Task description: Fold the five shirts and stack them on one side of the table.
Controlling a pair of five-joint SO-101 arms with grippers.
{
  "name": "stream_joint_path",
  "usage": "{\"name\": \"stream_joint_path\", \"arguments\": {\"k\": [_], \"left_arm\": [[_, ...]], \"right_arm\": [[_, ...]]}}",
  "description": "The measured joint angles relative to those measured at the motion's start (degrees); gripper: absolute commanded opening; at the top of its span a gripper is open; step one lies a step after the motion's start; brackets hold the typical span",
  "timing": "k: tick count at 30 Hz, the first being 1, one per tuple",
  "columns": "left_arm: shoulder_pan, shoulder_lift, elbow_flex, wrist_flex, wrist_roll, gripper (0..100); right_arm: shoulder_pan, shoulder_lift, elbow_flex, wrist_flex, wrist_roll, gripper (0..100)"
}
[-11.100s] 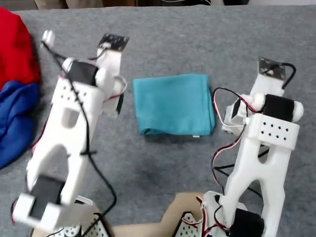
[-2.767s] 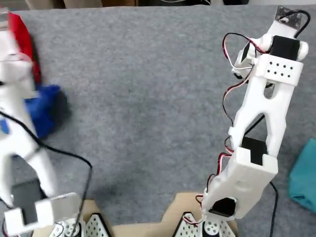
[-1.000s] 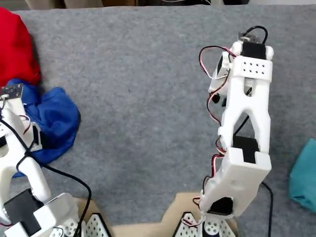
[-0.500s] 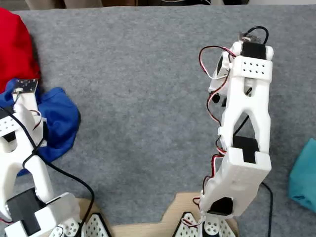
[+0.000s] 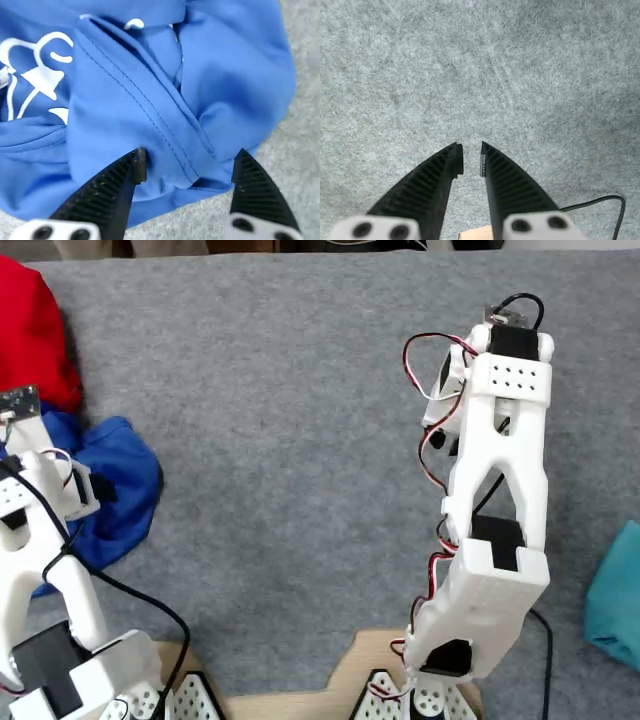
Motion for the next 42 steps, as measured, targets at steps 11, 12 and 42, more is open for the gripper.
{"name": "stream_joint_path", "arguments": {"k": [11,12,42], "left_arm": [[0.0,0.0,4.0,-3.3,0.0,4],[0.0,0.0,4.0,-3.3,0.0,1],[47.3,2.1,-43.3,39.6,11.3,2]], "right_arm": [[0.0,0.0,0.0,-0.7,0.0,8.1],[0.0,0.0,0.0,-0.7,0.0,8.1],[19.7,-10.5,0.0,0.3,17.1,8.3]]}}
